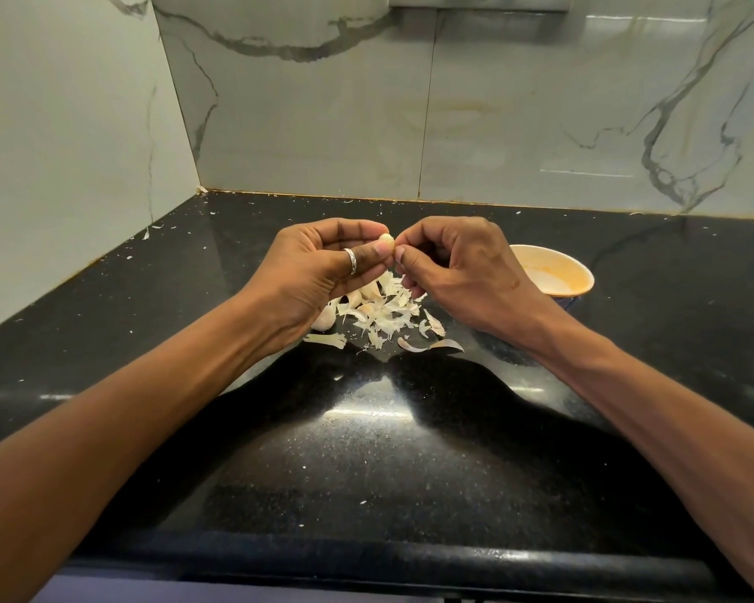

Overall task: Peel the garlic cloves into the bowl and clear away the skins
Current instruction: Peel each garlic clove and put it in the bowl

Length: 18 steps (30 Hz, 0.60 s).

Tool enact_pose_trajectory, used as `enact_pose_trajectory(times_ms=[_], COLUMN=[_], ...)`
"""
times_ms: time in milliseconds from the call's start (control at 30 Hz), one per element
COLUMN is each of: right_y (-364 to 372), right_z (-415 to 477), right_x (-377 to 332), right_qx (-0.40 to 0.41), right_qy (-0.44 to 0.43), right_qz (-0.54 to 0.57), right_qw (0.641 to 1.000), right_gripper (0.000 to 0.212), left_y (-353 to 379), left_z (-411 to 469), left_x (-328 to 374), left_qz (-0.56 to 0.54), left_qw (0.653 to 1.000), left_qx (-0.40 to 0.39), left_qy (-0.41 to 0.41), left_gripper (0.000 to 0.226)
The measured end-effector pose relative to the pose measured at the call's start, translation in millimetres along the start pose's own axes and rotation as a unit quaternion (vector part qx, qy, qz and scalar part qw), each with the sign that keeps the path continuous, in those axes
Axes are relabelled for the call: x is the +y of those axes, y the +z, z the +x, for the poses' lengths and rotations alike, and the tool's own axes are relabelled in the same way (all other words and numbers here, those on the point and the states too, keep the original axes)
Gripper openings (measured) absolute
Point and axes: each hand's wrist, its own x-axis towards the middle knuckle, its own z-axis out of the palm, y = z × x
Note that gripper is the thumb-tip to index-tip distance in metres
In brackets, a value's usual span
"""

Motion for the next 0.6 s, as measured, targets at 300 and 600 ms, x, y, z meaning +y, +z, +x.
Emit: enact_pose_trajectory(times_ms=[300, 600], right_y=[-1.8, -0.1], right_z=[1.7, 3.3], right_x=[0.5, 0.2], right_qx=[0.005, 0.018], right_qy=[0.016, 0.031], right_qz=[0.015, 0.031], right_qw=[1.000, 0.999], right_gripper=[0.012, 0.013], left_y=[-1.8, -1.1], left_z=[-1.0, -0.9], left_x=[2.7, 3.6], left_qz=[0.009, 0.032], left_qw=[1.000, 0.999], left_qx=[-0.022, -0.036], left_qy=[-0.002, 0.010], left_gripper=[0.035, 0.035])
